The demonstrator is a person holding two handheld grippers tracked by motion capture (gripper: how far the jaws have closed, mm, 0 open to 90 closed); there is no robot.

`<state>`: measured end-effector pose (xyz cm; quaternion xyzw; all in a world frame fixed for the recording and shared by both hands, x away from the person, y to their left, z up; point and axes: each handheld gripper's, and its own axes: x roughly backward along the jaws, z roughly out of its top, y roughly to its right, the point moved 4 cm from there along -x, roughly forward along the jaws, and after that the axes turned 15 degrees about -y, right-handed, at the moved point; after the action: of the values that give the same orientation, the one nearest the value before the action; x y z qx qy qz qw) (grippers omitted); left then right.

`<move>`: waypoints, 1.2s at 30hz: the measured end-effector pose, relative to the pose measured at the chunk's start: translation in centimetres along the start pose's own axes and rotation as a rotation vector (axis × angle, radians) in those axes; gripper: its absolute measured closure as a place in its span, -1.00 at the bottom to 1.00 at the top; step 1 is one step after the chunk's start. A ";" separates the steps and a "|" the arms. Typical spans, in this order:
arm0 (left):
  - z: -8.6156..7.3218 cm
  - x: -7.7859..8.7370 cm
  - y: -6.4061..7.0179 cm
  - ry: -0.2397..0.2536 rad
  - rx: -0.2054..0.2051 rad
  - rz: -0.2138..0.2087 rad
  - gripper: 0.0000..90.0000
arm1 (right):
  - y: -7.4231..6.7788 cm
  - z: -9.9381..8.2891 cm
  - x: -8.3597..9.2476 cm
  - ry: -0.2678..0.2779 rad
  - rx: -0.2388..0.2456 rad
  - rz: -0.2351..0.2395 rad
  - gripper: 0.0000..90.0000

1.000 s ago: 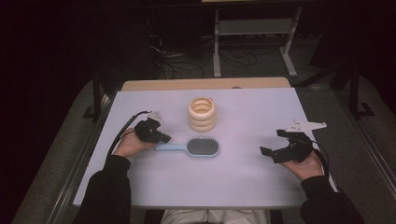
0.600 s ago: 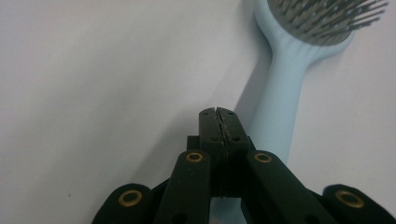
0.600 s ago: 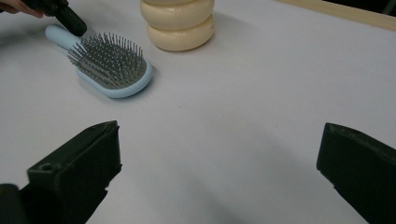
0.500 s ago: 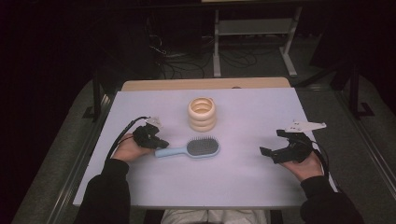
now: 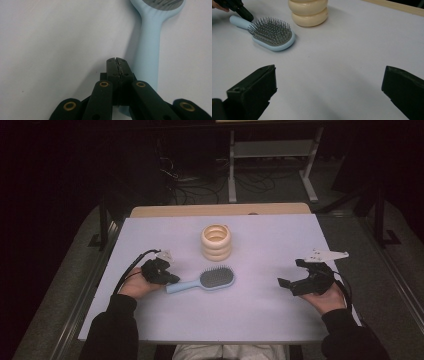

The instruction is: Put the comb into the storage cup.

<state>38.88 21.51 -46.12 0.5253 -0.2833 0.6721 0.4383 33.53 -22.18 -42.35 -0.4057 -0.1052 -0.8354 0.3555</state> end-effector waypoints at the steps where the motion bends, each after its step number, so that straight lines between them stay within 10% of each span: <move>1: -0.1 0.1 0.0 -0.001 -0.005 0.002 1.00 | 0.0 0.0 0.0 0.001 0.000 0.000 -1.00; 25: -0.8 3.8 1.0 0.019 -0.069 0.106 0.98 | -0.2 0.1 -0.1 -0.003 0.009 0.001 -1.00; 36: -0.9 6.2 0.5 0.107 -0.067 0.079 0.96 | -0.2 0.1 -0.1 -0.004 0.018 0.008 -1.00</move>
<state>37.62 23.79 -40.41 0.4619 -0.3024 0.7061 0.4433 33.52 -21.86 -42.34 -0.4046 -0.1116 -0.8323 0.3621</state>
